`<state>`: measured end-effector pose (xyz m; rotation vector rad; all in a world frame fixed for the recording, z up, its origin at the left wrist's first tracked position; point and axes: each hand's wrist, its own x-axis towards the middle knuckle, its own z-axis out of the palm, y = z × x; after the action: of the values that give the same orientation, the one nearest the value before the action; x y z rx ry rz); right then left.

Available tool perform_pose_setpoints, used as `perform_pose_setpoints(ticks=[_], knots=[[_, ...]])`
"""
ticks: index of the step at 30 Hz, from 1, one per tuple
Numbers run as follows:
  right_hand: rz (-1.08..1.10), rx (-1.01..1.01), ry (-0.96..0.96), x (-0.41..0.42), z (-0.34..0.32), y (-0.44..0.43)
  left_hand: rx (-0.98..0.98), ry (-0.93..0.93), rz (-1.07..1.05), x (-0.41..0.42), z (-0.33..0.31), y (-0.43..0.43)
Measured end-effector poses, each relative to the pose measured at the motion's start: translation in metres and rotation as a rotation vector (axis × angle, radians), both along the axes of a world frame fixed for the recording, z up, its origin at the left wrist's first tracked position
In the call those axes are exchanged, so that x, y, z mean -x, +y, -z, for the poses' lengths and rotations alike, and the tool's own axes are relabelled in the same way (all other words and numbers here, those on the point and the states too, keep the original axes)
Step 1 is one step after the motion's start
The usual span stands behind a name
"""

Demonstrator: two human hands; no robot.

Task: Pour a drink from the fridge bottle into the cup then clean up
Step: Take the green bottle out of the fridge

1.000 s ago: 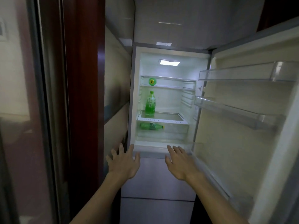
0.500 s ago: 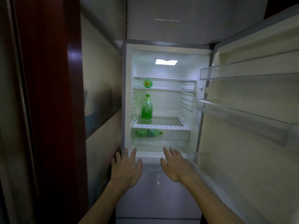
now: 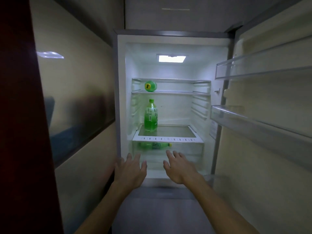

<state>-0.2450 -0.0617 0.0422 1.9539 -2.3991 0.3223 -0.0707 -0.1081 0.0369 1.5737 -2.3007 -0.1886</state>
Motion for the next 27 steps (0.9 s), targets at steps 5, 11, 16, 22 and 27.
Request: perform_pose_setpoints(ticks=[5,11,16,22,27], knots=[[0.045,-0.04,0.013,0.016,-0.002,-0.041,-0.042,-0.005,-0.007,0.021,-0.001,-0.039],[0.074,-0.022,0.033,0.037,-0.01,-0.103,-0.02,0.073,0.019,0.05,0.002,-0.105],[0.089,0.029,0.027,0.053,-0.02,-0.162,0.024,0.099,0.009,0.079,0.002,-0.161],[0.089,0.088,0.001,0.072,-0.029,-0.219,-0.008,0.113,0.012,0.108,0.005,-0.21],[0.088,0.104,-0.034,0.086,-0.04,-0.258,-0.073,0.27,0.037,0.123,0.001,-0.245]])
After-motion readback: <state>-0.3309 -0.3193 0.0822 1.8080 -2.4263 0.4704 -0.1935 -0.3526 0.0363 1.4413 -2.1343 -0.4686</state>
